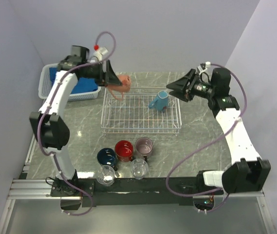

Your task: Load the cups into the dish rack

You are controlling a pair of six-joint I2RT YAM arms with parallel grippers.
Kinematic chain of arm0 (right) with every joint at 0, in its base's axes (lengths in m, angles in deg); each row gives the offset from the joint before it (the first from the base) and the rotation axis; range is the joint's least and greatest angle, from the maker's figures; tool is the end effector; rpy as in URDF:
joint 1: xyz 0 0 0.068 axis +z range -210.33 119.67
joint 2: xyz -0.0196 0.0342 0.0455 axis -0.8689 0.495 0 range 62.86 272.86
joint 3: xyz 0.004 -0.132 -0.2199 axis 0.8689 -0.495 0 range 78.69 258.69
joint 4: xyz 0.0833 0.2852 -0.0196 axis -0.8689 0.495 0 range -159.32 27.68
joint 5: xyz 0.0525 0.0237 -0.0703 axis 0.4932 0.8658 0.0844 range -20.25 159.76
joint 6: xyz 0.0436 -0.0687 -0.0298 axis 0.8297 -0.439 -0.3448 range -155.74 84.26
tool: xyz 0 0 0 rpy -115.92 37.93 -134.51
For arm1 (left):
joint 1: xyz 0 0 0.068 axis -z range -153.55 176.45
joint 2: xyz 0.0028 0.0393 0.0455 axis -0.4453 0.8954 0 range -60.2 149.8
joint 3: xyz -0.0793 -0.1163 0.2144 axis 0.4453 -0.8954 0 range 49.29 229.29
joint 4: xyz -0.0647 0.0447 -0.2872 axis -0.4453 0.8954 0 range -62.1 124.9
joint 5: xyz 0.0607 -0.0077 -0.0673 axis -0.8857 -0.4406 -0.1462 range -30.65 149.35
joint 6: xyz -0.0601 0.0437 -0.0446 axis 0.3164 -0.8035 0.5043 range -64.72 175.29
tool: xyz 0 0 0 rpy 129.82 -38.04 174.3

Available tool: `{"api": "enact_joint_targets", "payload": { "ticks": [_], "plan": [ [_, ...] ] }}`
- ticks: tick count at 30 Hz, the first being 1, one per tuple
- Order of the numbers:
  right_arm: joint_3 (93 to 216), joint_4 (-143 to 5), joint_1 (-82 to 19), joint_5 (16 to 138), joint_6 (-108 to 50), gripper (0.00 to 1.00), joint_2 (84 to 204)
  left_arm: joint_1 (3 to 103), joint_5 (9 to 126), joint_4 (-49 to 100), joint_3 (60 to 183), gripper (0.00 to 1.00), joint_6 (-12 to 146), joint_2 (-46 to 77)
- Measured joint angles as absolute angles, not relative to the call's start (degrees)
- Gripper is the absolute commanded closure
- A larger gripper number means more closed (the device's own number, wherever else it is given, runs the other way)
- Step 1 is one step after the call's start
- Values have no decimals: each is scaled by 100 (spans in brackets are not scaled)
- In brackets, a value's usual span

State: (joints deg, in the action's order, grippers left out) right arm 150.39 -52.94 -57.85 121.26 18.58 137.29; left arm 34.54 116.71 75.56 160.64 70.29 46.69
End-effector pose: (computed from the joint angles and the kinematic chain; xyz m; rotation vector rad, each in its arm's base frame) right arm 0.3517 0.0753 0.3581 0.2512 2.0533 1.4927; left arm 0.4402 -0.1278 0.3528 0.3850 2.2158 -1.3628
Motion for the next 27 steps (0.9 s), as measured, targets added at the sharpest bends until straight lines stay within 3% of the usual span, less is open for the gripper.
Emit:
{"api": "enact_joint_targets", "payload": {
  "ticks": [7, 10, 27],
  "plan": [
    [14357, -5257, -5827, 12010, 1933, 43, 12746, 4707, 8745, 9112, 17598, 99, 5394, 6206],
    [14154, -5270, -5853, 11967, 1976, 44, 12577, 5183, 8036, 9252, 17738, 99, 5051, 6520],
    [13435, -5342, -5973, 11901, 2110, 53, 11863, 6141, 6115, 9018, 17957, 99, 4476, 7261]
  ]
}}
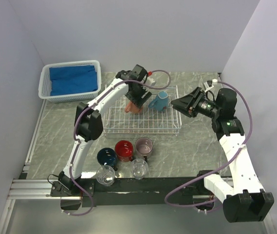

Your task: Load the cups into the dish rack

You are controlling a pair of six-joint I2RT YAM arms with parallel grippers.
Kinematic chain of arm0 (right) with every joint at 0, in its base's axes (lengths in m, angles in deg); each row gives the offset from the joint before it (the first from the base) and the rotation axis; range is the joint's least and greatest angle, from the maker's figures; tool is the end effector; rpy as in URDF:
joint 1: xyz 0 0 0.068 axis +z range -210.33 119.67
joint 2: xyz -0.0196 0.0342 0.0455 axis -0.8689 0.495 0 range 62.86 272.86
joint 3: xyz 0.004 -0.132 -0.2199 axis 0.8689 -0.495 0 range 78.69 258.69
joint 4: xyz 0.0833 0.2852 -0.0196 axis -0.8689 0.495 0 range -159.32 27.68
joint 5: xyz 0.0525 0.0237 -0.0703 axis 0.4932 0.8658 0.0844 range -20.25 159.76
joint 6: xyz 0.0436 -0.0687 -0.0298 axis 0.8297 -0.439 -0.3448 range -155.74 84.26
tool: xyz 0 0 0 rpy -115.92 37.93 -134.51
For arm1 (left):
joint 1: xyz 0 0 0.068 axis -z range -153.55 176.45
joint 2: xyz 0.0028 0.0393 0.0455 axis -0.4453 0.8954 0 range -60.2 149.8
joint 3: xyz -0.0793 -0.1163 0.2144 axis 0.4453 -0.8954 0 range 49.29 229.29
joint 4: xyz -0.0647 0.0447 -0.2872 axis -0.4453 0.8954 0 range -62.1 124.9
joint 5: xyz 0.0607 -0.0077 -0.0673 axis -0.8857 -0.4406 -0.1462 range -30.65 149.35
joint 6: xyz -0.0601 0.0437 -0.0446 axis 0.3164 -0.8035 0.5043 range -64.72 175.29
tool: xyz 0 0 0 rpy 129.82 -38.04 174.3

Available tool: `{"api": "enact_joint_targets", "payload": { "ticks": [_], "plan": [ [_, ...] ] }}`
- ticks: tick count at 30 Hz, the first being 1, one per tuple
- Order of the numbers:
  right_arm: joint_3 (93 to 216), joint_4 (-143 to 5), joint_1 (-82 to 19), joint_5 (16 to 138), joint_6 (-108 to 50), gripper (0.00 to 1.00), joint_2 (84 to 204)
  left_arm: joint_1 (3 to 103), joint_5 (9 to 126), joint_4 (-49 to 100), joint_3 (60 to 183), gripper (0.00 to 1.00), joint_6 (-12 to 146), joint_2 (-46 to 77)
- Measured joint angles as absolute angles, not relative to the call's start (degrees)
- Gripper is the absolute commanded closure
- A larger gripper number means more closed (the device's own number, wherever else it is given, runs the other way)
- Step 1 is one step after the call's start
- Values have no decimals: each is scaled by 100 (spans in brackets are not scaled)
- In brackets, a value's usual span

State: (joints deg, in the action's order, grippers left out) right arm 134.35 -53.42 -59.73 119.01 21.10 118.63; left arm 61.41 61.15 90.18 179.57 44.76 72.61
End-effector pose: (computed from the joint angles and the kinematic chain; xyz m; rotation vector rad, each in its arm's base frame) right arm 0.2831 0.0610 0.3430 0.3184 1.9939 1.4583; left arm 0.4394 -0.3102 0.2059 1.0577 2.4988 -0.1701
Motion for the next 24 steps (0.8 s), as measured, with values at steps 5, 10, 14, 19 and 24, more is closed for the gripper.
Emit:
{"api": "enact_joint_targets", "payload": {
  "ticks": [5, 10, 14, 19, 24],
  "plan": [
    [13131, -5410, -5973, 11914, 2186, 54, 11644, 6363, 6045, 8658, 18081, 98, 4489, 7368],
    [12982, -5486, -5973, 11918, 2247, 55, 11607, 6516, 6058, 8345, 18158, 80, 4529, 7451],
    [12967, -5559, -5973, 11934, 2291, 55, 11602, 6549, 6098, 8120, 18165, 55, 4572, 7486],
    [12965, -5618, -5973, 11940, 2295, 56, 11596, 6543, 6111, 7838, 18165, 25, 4614, 7545],
    [12923, -5615, -6126, 11980, 2284, 56, 11583, 6536, 6072, 7598, 18165, 3, 4623, 7585]
  ]
}}
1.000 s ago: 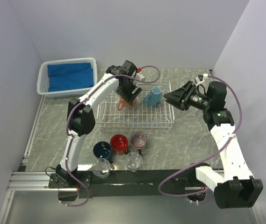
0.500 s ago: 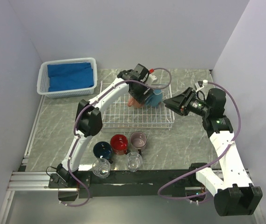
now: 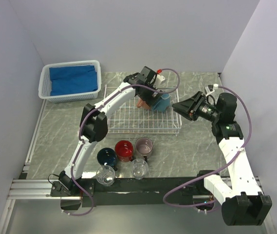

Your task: Load the cups into the dish rack

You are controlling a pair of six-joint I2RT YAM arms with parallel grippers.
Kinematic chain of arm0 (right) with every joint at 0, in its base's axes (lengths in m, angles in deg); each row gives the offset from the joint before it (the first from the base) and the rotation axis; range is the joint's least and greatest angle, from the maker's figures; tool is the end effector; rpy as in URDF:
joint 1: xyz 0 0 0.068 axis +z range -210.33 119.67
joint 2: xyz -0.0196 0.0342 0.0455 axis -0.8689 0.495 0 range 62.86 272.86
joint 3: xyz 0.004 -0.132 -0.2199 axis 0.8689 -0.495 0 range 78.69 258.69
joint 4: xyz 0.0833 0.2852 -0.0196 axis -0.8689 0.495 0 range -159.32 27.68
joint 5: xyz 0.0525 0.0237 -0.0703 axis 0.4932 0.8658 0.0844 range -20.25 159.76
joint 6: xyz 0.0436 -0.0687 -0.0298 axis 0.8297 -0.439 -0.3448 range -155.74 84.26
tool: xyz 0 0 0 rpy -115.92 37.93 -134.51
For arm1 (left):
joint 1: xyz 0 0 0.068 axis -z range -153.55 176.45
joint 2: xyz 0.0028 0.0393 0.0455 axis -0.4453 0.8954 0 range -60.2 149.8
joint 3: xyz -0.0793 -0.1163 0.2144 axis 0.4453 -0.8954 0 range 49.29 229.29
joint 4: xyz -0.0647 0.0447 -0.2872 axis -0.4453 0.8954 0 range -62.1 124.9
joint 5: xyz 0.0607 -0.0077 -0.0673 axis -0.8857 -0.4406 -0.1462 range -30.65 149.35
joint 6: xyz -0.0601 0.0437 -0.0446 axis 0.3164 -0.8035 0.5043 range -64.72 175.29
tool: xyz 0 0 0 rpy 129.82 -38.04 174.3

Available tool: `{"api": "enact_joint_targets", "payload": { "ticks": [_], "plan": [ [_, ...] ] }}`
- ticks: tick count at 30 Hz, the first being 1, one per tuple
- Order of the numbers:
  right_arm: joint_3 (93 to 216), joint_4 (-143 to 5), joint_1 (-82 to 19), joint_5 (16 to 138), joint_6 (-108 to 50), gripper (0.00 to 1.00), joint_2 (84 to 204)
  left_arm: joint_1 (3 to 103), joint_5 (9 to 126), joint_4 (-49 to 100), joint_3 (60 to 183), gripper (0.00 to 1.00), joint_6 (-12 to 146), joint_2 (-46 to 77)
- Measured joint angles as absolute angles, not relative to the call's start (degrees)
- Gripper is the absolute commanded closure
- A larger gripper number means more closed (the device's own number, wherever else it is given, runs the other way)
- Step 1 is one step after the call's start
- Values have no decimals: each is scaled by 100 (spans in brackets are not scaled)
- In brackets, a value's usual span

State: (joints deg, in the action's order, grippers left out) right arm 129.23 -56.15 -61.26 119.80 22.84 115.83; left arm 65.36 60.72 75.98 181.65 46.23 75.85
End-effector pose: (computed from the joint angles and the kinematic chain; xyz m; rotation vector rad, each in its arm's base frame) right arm 0.2765 0.0543 0.3255 0.3587 1.9829 1.4719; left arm 0.4484 -0.3644 0.2083 1.0219 2.2720 -0.2514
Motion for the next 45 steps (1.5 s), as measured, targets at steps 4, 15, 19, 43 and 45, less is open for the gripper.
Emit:
{"api": "enact_joint_targets", "payload": {
  "ticks": [4, 15, 19, 43, 45],
  "plan": [
    [12904, -5519, -6161, 11986, 2193, 55, 11583, 6532, 6037, 7567, 18165, 4, 4638, 7648],
    [13594, -3806, -6148, 11610, 894, 51, 11913, 6270, 6021, 7888, 18029, 4, 4647, 7401],
    [14193, -2778, -5608, 10876, 118, 51, 12271, 6097, 6231, 8155, 18029, 4, 4644, 6807],
    [14508, -1030, -2216, 8327, -854, 53, 14531, 4748, 8430, 8172, 14724, 4, 5298, 3242],
    [14517, -1082, -2179, 8275, -874, 53, 14710, 4748, 8515, 8168, 14678, 4, 5348, 3119]
  ]
}}
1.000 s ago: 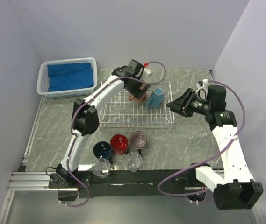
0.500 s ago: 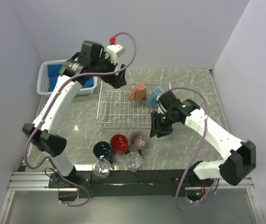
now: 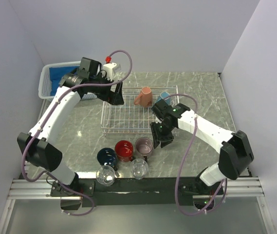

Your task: Load the cups into the dish rack

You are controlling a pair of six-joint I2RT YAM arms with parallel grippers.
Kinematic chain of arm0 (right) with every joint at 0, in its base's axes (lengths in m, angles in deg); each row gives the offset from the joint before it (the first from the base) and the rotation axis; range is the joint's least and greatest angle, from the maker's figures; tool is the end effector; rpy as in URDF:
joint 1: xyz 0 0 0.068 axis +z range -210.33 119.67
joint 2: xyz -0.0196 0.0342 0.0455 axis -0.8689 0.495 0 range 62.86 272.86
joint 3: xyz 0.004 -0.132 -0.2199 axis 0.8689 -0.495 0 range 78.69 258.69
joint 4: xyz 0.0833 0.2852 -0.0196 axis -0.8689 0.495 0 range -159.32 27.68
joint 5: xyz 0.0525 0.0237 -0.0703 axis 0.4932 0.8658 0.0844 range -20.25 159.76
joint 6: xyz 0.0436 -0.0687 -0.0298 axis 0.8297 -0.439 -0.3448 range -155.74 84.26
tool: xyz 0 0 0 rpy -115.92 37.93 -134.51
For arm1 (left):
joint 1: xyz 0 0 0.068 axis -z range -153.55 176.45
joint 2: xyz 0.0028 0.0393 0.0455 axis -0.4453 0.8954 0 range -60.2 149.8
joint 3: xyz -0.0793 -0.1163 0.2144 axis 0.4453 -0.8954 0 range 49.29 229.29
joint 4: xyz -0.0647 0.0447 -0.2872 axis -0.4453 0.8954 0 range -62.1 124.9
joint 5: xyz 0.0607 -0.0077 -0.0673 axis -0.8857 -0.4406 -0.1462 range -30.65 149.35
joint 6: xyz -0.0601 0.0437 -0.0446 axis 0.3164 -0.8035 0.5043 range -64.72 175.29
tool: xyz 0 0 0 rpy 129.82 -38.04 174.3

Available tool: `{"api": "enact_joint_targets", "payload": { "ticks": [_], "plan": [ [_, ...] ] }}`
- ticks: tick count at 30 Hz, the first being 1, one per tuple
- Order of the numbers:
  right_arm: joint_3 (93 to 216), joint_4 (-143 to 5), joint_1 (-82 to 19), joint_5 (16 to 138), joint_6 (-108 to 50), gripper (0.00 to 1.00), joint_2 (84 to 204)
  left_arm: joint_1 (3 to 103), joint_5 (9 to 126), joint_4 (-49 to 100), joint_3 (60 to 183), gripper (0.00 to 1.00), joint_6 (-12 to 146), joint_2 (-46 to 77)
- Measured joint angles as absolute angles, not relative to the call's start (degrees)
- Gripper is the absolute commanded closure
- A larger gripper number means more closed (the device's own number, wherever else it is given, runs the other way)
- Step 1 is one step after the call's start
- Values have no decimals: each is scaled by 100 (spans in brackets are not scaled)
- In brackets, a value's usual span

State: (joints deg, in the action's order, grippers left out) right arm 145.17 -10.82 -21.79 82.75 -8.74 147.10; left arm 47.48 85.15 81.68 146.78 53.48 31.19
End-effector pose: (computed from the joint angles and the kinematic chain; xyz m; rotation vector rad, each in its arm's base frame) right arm 0.2385 0.2121 0.1856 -0.3452 3.0047 0.4868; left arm 0.3593 -0.1739 0.3446 0.6831 2.3089 -0.6968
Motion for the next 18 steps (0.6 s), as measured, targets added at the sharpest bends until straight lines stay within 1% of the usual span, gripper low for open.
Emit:
{"api": "enact_joint_targets", "payload": {
  "ticks": [6, 12, 18],
  "plan": [
    [14661, -1262, -2091, 8225, -926, 53, 15220, 4746, 8677, 8083, 14681, 4, 5418, 2835],
    [14963, -1283, -1954, 8201, -985, 47, 15381, 4744, 8718, 8078, 14681, 4, 5449, 2826],
    [15087, -1248, -1932, 8126, -1016, 49, 15342, 4737, 8716, 8054, 14678, 4, 5451, 2826]
  ]
}}
